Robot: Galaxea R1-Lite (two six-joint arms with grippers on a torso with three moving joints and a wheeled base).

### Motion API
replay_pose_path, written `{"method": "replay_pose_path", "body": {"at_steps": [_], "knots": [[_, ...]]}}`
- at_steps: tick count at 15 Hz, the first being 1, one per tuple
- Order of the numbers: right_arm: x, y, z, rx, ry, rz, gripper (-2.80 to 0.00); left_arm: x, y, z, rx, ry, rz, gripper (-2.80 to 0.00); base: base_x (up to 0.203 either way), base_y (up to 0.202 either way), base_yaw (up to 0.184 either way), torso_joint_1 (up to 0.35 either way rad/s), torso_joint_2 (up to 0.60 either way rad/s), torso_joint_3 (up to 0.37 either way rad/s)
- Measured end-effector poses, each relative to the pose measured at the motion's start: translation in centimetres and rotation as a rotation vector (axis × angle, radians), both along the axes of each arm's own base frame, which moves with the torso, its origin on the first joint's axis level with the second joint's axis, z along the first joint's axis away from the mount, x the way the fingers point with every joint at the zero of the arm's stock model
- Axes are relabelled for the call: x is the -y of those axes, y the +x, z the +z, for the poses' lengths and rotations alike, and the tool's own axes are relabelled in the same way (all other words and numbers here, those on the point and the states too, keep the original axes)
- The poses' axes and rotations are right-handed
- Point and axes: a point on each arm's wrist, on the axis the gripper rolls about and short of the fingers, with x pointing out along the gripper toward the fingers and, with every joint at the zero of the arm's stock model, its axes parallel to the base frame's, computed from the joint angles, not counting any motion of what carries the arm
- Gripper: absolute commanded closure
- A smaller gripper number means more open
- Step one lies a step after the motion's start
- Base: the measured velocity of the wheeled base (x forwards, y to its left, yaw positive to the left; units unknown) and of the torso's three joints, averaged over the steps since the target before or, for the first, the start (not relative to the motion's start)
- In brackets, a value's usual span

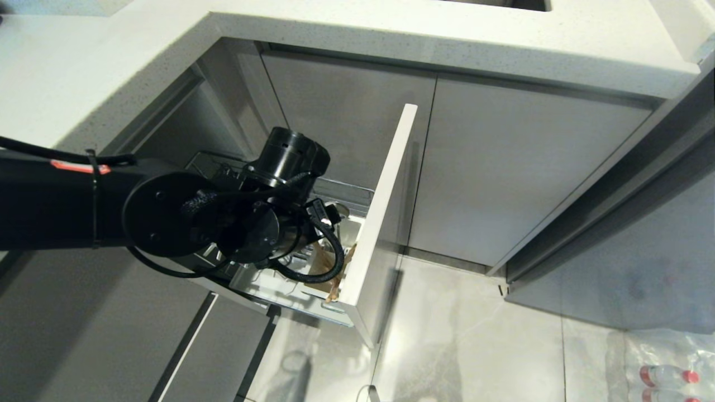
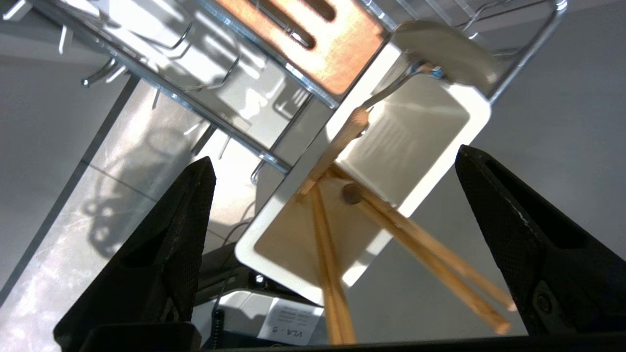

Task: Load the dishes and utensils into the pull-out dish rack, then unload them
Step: Take the chopsticks out of the cupboard

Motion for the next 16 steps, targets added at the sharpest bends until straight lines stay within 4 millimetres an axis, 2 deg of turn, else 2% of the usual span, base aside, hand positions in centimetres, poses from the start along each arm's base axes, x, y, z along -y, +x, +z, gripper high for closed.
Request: {"method": "replay_pose_path", "body": {"at_steps": [10, 15, 16], "knots": [[0.0, 0.0, 0.0, 0.0, 0.0, 0.0, 0.0, 0.2, 2.4, -2.4, 0.031, 0.026, 0.078, -2.8, 0.0, 0.0, 0.0, 0.0, 0.0, 0.0], [0.0, 0.0, 0.0, 0.0, 0.0, 0.0, 0.0, 0.3, 2.8, -3.0, 0.028, 0.029, 0.082, -2.8, 0.0, 0.0, 0.0, 0.0, 0.0, 0.0], [0.0, 0.0, 0.0, 0.0, 0.0, 0.0, 0.0, 0.4, 2.8, -3.0, 0.027, 0.03, 0.082, -1.57, 0.0, 0.0, 0.0, 0.0, 0.0, 0.0]]}}
